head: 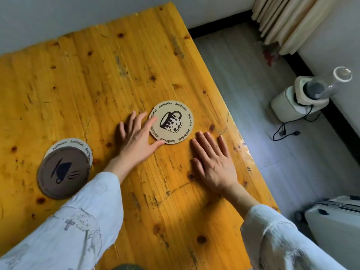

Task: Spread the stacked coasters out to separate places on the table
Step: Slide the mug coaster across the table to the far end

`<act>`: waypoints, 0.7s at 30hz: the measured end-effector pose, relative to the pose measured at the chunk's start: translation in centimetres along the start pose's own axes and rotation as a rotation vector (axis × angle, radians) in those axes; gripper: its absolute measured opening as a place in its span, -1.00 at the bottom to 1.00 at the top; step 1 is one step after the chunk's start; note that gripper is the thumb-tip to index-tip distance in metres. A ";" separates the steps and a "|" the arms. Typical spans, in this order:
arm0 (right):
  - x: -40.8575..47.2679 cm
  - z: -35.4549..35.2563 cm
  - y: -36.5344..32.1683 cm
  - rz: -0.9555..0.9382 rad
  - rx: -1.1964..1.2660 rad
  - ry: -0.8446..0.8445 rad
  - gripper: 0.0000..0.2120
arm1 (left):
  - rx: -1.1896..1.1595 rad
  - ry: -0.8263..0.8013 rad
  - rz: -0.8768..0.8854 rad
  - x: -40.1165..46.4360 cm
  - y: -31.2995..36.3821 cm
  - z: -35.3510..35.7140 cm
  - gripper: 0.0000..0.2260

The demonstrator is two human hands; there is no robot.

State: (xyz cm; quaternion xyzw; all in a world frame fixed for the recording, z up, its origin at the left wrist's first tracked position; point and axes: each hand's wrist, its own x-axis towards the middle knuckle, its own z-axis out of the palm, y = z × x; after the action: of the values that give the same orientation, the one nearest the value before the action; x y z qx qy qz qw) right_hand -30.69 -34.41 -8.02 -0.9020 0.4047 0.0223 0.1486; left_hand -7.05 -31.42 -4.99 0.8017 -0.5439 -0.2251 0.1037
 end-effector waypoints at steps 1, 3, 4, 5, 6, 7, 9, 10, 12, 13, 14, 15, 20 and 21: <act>0.0 0.0 0.0 0.001 0.010 0.006 -0.47 | 0.007 0.028 0.015 0.1 0.2 0.0 -0.35; 0.2 0.0 -0.1 -0.005 0.018 0.015 -0.47 | 0.061 0.078 0.018 0.4 0.7 0.1 -0.36; 0.3 0.0 -0.1 -0.008 0.017 0.017 -0.47 | 0.093 0.101 0.009 0.6 1.0 0.1 -0.36; 0.3 0.0 -0.1 -0.010 0.014 0.021 -0.47 | 0.115 0.123 -0.006 0.8 1.5 0.2 -0.35; 0.4 0.0 -0.1 -0.010 0.011 0.026 -0.47 | 0.123 0.142 -0.022 1.1 2.1 0.4 -0.35; 0.4 0.0 -0.2 -0.012 0.009 0.031 -0.47 | 0.117 0.160 -0.043 1.5 2.9 0.6 -0.35; 0.5 -0.1 -0.2 -0.015 -0.001 0.039 -0.47 | 0.072 0.190 -0.095 2.5 4.7 0.9 -0.36; 0.5 -0.1 -0.2 -0.015 -0.003 0.043 -0.47 | 0.044 0.202 -0.115 2.9 5.6 1.0 -0.37; 0.5 -0.2 -0.1 -0.015 -0.002 0.047 -0.47 | 0.007 0.211 -0.099 3.6 6.8 1.4 -0.39; 0.5 -0.2 -0.1 -0.016 -0.001 0.048 -0.47 | 0.003 0.206 -0.062 3.8 7.0 1.6 -0.41; 0.6 -0.2 0.0 -0.016 -0.001 0.049 -0.47 | 0.006 0.200 -0.024 3.8 7.1 1.8 -0.42; 0.6 -0.2 0.0 -0.016 -0.002 0.048 -0.47 | 0.010 0.197 0.005 3.9 6.9 2.0 -0.43; 0.4 -0.2 0.0 -0.012 0.001 0.045 -0.47 | 0.004 0.222 0.030 4.0 6.6 2.5 -0.53; 0.4 -0.2 0.0 -0.010 0.002 0.044 -0.47 | 0.000 0.226 0.027 4.3 6.7 2.4 -0.54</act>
State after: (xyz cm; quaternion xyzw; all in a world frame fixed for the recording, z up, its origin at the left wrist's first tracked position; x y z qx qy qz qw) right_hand -30.41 -34.78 -7.87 -0.9042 0.4032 0.0012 0.1406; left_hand -12.46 -37.75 -5.40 0.8145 -0.5396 -0.1320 0.1673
